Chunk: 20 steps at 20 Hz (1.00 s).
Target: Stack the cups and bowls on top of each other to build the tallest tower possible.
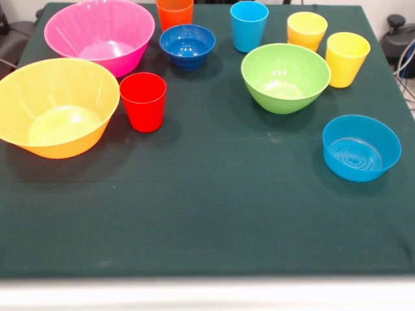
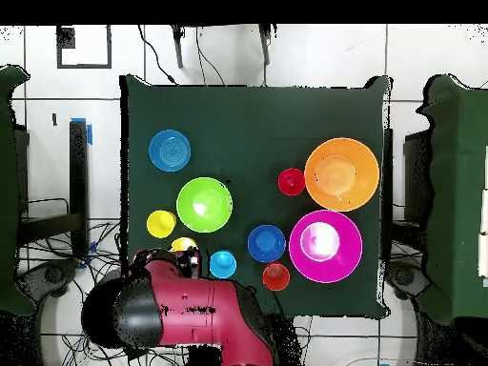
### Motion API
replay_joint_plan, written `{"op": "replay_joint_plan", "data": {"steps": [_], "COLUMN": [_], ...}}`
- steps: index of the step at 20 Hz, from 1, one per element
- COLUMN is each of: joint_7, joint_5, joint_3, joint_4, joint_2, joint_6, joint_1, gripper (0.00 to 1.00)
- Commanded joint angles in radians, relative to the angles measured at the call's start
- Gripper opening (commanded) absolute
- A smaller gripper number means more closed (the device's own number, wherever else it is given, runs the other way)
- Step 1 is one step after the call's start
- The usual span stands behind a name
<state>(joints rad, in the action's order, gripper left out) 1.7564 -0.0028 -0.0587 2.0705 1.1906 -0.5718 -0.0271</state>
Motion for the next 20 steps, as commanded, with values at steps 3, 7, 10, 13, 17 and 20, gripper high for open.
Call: {"op": "replay_joint_plan", "data": {"steps": [3, 7, 10, 13, 17, 20], "joint_7": [0.118, 0.123, 0.126, 0.131, 0.133, 0.132], "joint_5": [-0.019, -0.017, -0.013, -0.019, -0.032, -0.045], "joint_3": [0.035, 0.036, 0.04, 0.033, 0.024, 0.02], "joint_4": [-0.015, -0.033, -0.042, -0.048, -0.075, -0.129], "joint_2": [-0.092, -0.102, -0.111, -0.113, -0.121, -0.153], "joint_6": [-0.05, -0.059, -0.052, -0.037, -0.03, -0.036], "joint_1": [0.011, 0.01, 0.01, 0.007, 0.004, 0.006], "gripper": [1.0, 1.0, 1.0, 1.0, 1.0, 1.0]}}
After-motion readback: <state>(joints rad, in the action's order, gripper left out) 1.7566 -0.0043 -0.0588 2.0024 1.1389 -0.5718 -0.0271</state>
